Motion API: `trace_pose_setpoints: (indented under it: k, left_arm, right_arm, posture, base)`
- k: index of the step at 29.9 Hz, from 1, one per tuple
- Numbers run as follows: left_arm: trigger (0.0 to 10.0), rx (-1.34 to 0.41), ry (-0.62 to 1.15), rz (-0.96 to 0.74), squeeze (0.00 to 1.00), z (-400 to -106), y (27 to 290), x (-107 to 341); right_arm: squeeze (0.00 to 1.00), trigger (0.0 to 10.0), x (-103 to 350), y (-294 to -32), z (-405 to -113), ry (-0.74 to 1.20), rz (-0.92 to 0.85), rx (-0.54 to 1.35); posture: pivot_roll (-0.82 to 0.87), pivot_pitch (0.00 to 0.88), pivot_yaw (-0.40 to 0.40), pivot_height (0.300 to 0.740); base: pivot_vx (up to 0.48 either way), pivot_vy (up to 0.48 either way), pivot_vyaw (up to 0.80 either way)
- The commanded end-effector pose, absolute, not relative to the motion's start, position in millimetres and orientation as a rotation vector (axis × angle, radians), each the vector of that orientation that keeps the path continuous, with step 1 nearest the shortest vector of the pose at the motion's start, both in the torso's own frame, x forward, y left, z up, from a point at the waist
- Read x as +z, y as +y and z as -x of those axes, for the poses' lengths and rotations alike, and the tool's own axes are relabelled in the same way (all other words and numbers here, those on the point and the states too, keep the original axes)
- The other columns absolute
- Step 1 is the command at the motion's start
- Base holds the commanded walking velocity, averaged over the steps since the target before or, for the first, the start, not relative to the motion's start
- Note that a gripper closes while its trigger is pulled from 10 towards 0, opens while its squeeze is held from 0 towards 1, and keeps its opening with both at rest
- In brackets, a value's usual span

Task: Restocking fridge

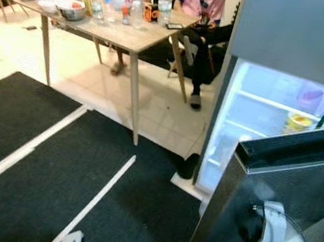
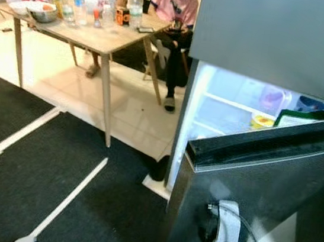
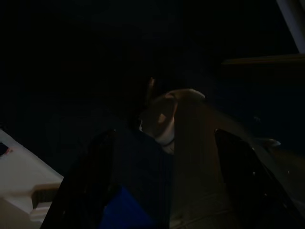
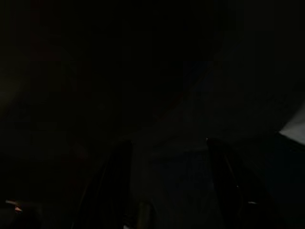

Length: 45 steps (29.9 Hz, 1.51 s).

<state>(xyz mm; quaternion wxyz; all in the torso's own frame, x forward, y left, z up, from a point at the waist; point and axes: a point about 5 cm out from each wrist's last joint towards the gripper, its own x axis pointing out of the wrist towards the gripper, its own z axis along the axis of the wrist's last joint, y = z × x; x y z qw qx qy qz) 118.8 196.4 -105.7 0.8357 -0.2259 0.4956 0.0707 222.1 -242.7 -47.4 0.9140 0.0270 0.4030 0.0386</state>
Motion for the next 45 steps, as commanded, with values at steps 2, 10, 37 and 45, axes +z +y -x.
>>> trace_pose_setpoints:
  k: [2,10,37,45]
  left_arm:
    - [10.0,0.151,1.054,0.464,0.0,-118.3,199.3,-105.5]
    - [10.0,0.156,1.063,0.458,0.0,-114.7,201.4,-106.2]
    - [10.0,0.166,1.075,0.435,0.0,-109.1,205.3,-107.2]
    - [10.0,0.156,1.077,0.414,0.0,-110.6,206.0,-106.8]
  right_arm:
    - [0.0,10.0,-29.4,-229.9,-247.8,0.716,-0.022,0.226]
    - [0.0,10.0,35.6,-197.6,-319.1,0.43,0.113,0.406]
    - [0.0,10.0,46.5,-182.5,-338.2,0.415,0.19,0.238]
    - [0.0,10.0,-55.9,-216.9,-224.7,0.891,0.162,0.109]
  posture:
    - [-0.03,0.0,0.033,0.74]
    - [-0.02,0.0,0.039,0.74]
    - [0.0,0.0,0.032,0.74]
    - [0.0,0.0,0.037,0.74]
  base:
    - [0.0,0.0,0.0]
    - [0.0,0.0,0.0]
    - [0.0,0.0,0.0]
    - [0.0,0.0,0.26]
